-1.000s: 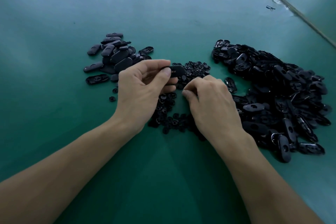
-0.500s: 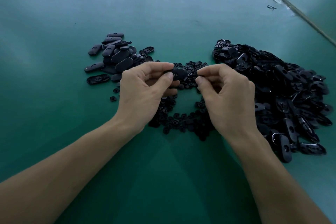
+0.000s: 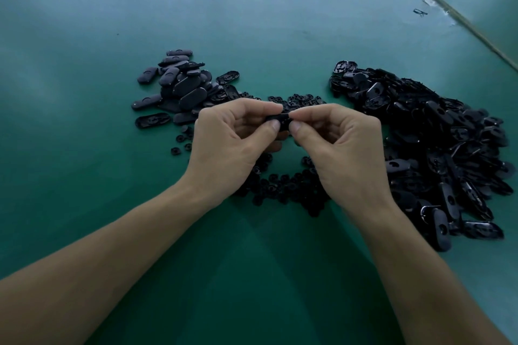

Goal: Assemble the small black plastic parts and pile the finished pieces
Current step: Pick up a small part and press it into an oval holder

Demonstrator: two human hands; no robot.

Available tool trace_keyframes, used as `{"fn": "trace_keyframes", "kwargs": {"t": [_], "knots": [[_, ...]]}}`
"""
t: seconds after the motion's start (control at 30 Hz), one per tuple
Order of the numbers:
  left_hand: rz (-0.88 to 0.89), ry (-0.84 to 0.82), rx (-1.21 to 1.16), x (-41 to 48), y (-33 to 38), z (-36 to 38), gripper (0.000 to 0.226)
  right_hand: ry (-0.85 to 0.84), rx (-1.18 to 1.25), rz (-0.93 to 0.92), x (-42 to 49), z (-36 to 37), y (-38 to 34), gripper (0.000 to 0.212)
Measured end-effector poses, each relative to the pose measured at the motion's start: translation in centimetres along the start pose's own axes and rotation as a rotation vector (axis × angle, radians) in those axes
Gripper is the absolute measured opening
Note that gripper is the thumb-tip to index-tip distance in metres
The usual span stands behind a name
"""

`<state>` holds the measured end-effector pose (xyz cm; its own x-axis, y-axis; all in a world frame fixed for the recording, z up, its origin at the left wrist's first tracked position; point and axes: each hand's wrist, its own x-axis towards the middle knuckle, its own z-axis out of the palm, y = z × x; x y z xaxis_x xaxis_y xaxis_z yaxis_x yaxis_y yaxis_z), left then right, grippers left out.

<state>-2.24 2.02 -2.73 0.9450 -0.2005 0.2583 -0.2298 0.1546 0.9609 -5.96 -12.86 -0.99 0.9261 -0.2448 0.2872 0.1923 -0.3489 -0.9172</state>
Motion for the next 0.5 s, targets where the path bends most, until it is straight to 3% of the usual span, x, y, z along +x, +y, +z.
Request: {"fn": "trace_keyframes", "kwargs": {"t": [0.5], "knots": [[0.028,-0.046,0.033,-0.01,-0.06,-0.02,0.021,-0.013,-0.043,-0.024,-0.16,0.16,-0.15,0.019]]}}
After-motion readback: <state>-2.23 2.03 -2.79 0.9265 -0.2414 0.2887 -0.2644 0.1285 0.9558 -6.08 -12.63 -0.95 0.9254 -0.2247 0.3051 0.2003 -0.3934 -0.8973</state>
